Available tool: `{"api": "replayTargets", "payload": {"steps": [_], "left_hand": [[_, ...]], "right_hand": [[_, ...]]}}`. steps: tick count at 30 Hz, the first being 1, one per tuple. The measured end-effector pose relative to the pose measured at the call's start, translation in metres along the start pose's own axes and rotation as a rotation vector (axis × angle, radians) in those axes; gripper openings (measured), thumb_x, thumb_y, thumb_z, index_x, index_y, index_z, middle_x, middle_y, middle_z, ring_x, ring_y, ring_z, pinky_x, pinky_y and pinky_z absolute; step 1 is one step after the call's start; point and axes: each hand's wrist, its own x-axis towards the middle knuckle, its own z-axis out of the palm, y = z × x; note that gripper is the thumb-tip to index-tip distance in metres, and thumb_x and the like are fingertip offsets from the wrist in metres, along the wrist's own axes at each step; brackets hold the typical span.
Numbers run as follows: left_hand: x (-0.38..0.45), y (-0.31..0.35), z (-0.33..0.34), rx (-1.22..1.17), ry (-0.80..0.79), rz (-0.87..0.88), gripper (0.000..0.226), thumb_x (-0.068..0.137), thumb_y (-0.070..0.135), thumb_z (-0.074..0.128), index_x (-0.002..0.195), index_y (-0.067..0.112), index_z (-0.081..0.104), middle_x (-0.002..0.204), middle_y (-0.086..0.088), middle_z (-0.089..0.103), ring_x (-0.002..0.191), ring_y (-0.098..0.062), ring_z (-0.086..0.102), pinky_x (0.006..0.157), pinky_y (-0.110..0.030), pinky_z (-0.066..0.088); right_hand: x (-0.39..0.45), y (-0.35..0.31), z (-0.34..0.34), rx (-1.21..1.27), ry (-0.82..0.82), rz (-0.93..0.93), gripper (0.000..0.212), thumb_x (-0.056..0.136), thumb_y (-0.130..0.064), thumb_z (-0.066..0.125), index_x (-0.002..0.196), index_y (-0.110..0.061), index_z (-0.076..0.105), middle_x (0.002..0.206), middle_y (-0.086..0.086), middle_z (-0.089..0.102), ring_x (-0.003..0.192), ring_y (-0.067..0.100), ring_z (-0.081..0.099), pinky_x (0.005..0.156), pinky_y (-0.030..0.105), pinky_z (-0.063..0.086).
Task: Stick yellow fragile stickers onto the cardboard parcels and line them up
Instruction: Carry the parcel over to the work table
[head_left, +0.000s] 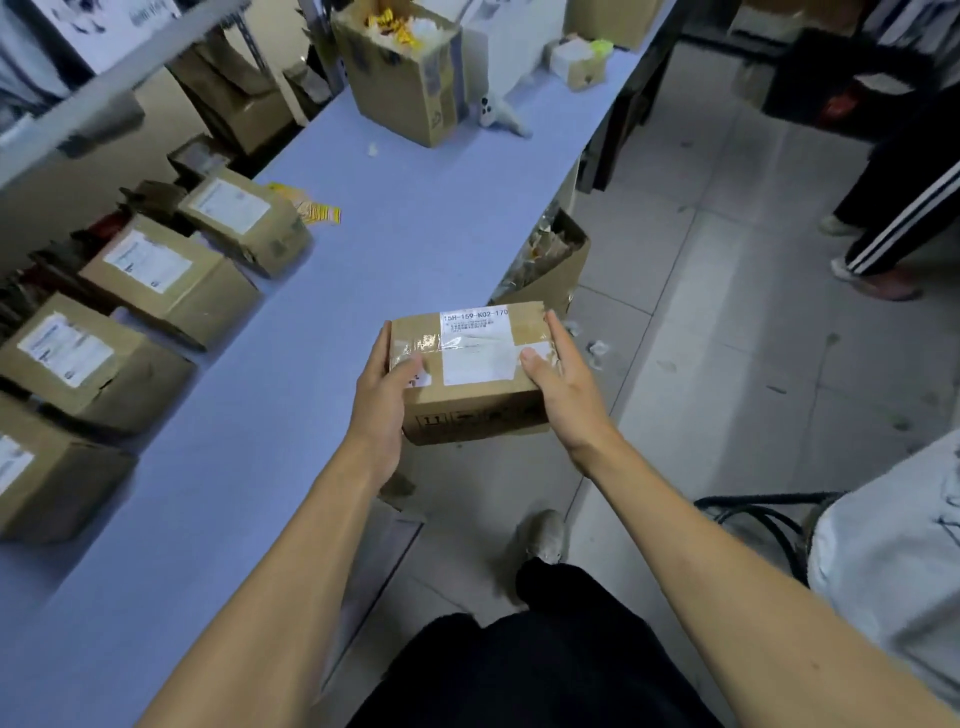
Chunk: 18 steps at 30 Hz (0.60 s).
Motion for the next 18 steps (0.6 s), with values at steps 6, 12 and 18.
{"api": "replayTargets", "payload": {"steps": [6, 12, 18], "left_hand": [[0.056, 0.031, 0.030, -0.059, 0.108, -0.006, 0.052, 0.102, 0.014, 0.049, 0.150, 0.033, 0.038, 0.127, 0.008, 0.064, 0.096, -0.010, 0.071, 0.066, -0.026, 0.059], [0.114, 0.053, 0.021, -0.038, 0.222, 0.025, 0.057, 0.100, 0.015, 0.051, 0.152, 0.032, 0.035, 0.134, 0.008, 0.061, 0.112, -0.016, 0.066, 0.089, -0.032, 0.054], [0.177, 0.069, 0.005, -0.084, 0.301, 0.023, 0.059, 0.099, 0.016, 0.052, 0.151, 0.033, 0.034, 0.133, 0.009, 0.060, 0.109, -0.014, 0.066, 0.096, -0.034, 0.051]], "right_hand": [[0.090, -0.036, -0.011, -0.070, -0.123, -0.004, 0.062, 0.101, -0.029, 0.053, 0.156, -0.027, 0.024, 0.152, -0.014, 0.039, 0.138, 0.005, 0.037, 0.110, 0.015, 0.031], [0.167, -0.058, 0.013, -0.136, -0.223, -0.002, 0.062, 0.101, -0.026, 0.053, 0.156, -0.025, 0.025, 0.159, -0.011, 0.030, 0.142, 0.003, 0.030, 0.116, 0.024, 0.025], [0.238, -0.067, 0.047, -0.209, -0.269, 0.000, 0.061, 0.101, -0.029, 0.053, 0.156, -0.027, 0.026, 0.158, -0.014, 0.031, 0.135, -0.003, 0.033, 0.112, 0.020, 0.027]]}}
